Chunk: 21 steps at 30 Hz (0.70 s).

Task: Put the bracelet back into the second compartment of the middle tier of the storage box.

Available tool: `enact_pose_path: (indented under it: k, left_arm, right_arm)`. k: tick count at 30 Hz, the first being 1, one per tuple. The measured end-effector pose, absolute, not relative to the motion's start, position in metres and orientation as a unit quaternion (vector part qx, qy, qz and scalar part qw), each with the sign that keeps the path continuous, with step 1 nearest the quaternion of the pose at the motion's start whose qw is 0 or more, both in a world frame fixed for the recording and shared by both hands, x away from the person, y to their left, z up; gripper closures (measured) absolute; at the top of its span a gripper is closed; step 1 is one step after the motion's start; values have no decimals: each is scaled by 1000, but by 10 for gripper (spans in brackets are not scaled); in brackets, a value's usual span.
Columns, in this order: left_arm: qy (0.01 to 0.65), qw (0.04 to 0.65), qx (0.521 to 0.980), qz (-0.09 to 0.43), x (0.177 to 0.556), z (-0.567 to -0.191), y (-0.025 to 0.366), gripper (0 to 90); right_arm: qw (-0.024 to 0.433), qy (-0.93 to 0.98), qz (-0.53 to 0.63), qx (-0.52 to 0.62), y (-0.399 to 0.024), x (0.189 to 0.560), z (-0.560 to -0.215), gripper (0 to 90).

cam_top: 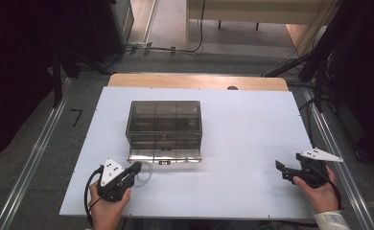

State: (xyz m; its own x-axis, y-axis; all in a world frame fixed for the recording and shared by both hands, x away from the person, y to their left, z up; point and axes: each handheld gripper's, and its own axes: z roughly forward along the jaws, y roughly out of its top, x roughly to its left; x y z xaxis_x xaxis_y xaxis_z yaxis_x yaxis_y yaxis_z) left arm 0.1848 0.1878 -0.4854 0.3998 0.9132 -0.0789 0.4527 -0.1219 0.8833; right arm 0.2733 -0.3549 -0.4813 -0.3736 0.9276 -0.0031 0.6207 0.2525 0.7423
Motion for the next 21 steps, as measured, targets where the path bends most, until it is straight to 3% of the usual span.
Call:
enact_pose_path:
  k: [21]
  left_arm:
    - [453,494,693,265,178,-477,186,882]
  right_arm:
    - [228,760,337,507,-354,274,-482,134]
